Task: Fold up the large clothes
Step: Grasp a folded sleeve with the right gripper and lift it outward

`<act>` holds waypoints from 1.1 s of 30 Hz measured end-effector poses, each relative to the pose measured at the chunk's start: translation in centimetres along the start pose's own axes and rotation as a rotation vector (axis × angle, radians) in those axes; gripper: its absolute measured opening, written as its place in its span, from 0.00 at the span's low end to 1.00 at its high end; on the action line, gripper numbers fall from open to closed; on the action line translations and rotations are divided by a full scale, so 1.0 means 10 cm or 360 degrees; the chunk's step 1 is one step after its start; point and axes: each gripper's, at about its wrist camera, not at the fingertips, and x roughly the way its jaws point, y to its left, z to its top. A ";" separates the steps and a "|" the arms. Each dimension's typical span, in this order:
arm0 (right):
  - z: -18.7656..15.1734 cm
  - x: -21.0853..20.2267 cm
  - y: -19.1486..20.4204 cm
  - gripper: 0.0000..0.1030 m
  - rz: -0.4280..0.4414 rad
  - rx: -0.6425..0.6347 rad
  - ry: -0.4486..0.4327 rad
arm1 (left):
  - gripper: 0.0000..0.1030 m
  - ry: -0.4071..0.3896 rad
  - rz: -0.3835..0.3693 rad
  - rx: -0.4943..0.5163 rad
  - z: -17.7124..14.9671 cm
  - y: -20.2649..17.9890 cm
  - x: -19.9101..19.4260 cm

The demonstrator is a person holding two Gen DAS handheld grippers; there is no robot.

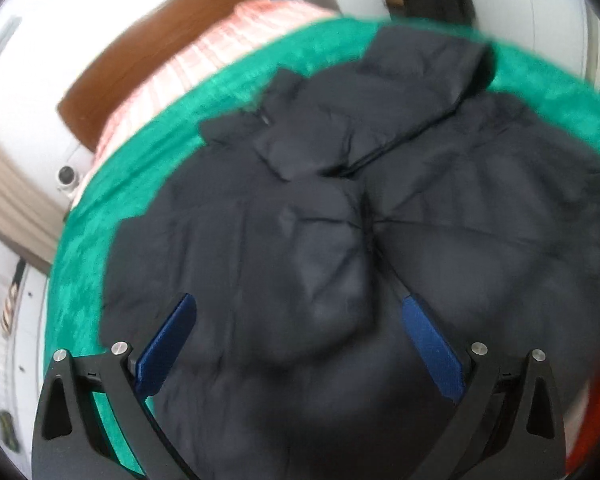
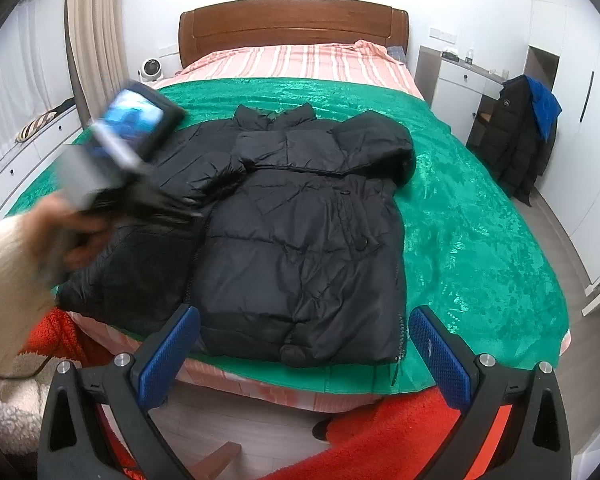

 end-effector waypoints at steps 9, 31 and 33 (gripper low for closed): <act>-0.06 -0.05 -0.19 1.00 0.0047 -0.0009 -0.0047 | 0.26 -0.0005 -0.0249 -0.0513 -0.11 0.81 -0.17; 1.57 1.67 0.74 1.00 0.0256 -0.0794 -0.0129 | 0.28 0.0465 0.0750 -0.1881 -3.15 3.88 0.24; 1.64 2.11 0.98 1.00 0.0180 -0.0926 -0.0053 | 0.55 0.0533 0.0832 -0.1865 -3.16 3.88 0.19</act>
